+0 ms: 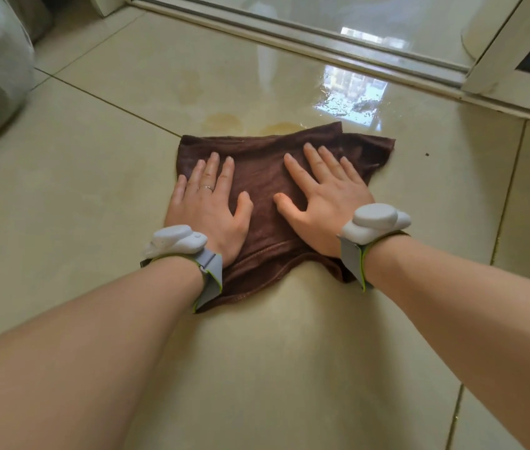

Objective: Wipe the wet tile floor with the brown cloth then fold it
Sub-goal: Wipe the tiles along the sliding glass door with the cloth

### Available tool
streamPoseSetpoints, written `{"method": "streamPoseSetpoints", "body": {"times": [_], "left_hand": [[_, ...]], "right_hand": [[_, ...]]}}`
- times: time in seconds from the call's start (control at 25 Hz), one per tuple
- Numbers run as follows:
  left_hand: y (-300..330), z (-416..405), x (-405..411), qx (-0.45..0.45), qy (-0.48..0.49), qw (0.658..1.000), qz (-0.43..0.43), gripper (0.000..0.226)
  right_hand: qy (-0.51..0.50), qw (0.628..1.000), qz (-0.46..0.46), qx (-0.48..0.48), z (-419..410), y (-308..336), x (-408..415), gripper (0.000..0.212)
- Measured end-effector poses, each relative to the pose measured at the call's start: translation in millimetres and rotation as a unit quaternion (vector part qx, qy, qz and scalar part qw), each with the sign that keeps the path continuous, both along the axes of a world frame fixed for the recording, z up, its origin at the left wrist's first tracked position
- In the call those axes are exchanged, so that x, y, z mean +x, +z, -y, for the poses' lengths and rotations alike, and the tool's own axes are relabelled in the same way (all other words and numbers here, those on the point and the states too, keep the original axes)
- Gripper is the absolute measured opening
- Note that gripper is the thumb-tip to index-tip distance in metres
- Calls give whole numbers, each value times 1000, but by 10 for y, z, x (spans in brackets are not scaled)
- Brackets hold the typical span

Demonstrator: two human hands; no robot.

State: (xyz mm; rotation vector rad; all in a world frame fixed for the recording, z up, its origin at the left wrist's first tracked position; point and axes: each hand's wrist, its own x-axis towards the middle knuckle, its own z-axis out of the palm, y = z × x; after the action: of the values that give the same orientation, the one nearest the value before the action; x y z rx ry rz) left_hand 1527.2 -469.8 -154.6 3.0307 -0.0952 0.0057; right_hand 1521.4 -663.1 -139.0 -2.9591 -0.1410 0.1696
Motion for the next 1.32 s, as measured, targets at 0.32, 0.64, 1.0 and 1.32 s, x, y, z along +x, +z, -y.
{"method": "streamPoseSetpoints", "body": {"times": [0.32, 0.64, 1.0, 1.32], "left_hand": [[77, -104, -1219, -14, 4, 1000, -6, 79], [48, -136, -1671, -12, -1, 1000, -16, 74], [39, -64, -406, -16, 14, 1000, -6, 75], [-51, 9, 928, -11, 19, 1000, 18, 74]], "right_hand": [[20, 999, 15, 33, -124, 12, -1214, 82], [21, 999, 11, 40, -94, -13, -1748, 74], [11, 999, 26, 16, -41, -68, -407, 84], [10, 1000, 10, -8, 32, -80, 972, 74]]}}
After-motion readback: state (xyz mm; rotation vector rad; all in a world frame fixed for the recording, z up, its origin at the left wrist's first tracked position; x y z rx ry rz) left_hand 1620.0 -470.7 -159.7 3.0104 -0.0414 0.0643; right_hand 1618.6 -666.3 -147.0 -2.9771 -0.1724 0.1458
